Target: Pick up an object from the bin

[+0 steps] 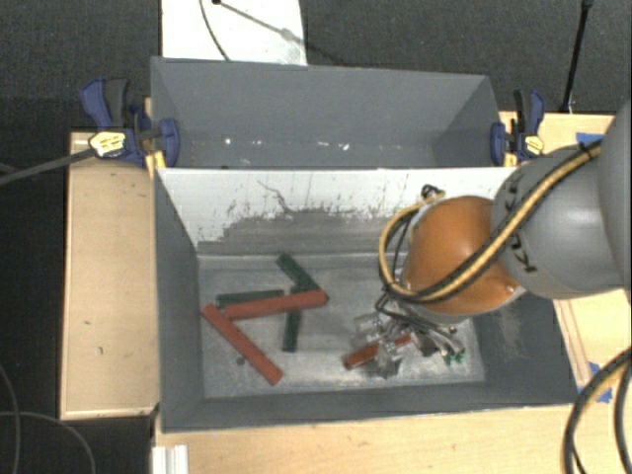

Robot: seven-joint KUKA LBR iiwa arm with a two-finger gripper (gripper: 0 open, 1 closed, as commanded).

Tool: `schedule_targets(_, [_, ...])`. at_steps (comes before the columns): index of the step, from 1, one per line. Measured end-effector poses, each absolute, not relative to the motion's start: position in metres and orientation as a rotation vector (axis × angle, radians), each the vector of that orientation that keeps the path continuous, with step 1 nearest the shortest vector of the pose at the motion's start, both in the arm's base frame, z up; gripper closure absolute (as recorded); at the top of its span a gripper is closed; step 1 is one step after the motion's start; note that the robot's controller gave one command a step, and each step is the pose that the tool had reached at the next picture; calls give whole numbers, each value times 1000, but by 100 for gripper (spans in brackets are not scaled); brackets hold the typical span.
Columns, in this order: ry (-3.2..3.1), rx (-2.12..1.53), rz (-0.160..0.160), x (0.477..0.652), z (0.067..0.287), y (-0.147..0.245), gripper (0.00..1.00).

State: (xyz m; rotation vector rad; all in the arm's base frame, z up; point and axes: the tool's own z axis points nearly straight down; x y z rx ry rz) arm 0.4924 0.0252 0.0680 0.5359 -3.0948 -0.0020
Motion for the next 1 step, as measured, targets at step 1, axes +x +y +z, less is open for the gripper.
schedule_targets(1, [-3104, 531, 0, 503, 255, 46, 100])
